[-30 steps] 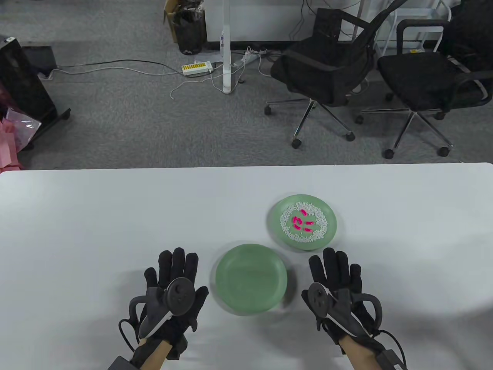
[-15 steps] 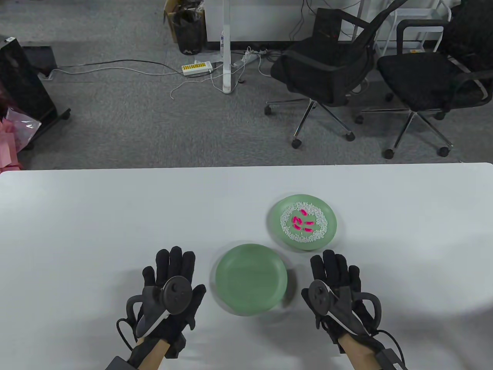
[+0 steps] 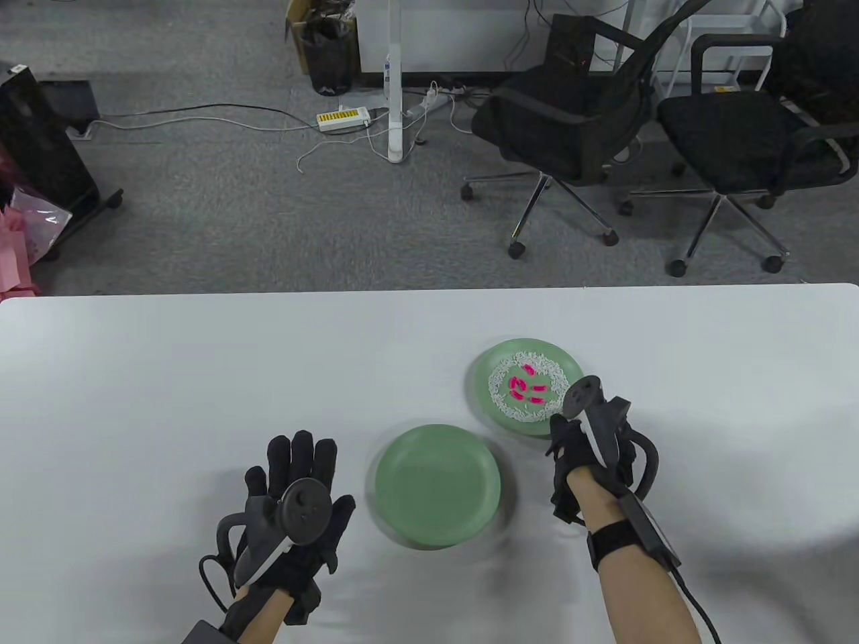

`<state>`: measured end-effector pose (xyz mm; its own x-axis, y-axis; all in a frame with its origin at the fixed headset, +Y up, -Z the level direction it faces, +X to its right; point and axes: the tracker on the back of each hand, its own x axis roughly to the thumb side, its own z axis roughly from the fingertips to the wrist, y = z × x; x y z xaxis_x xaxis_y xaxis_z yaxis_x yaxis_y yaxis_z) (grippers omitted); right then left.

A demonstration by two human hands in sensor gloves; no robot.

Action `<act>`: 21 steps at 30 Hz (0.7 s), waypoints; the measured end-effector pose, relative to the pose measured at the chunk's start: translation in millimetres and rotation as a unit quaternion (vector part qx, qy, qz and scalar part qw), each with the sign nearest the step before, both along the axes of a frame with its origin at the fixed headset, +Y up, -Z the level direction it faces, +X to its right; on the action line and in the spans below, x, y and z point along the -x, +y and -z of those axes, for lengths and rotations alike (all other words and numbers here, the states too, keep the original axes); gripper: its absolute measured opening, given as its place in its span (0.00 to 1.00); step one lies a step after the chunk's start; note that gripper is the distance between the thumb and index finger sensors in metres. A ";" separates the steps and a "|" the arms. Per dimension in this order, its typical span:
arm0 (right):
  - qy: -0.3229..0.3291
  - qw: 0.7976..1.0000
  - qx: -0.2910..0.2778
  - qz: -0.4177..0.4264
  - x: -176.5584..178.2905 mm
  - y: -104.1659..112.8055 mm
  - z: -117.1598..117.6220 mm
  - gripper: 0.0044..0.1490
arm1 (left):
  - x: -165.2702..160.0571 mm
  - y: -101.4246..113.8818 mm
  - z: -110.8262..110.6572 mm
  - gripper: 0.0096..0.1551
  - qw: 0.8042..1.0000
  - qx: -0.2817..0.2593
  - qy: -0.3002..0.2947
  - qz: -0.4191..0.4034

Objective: Pick gummy candy with hand pinch into plate

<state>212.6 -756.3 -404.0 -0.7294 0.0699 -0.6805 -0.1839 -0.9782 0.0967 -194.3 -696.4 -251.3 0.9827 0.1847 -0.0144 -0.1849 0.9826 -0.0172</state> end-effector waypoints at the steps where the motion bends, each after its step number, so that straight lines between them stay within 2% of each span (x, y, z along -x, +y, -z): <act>1: -0.012 1.000 0.000 0.007 -1.6 -1.2 5.0 0.50 | 0.0 0.3 -0.1 0.49 1.000 0.001 0.001 -0.002; 7: -0.035 0.999 0.018 0.005 -2.4 -4.7 29.0 0.43 | 2.0 -3.3 2.5 0.49 1.000 0.015 0.007 -0.006; 12: -0.071 0.994 -0.015 0.077 -10.2 -9.6 31.4 0.35 | 3.9 -6.4 4.7 0.49 1.000 0.025 0.012 -0.006; 16: -0.100 0.972 -0.046 0.209 -24.2 -19.9 27.9 0.31 | 4.9 -6.9 5.2 0.49 0.999 0.029 0.016 -0.011; 21: -0.113 0.955 -0.071 0.265 -27.5 -21.9 22.7 0.31 | 4.7 -6.8 5.2 0.49 0.999 0.032 0.020 -0.018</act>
<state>240.1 -778.2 -426.7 -0.4024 0.4921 -0.7720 -0.6572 -0.7423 -0.1306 -198.9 -703.2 -256.5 0.9738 0.2175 -0.0668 -0.2221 0.9723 -0.0723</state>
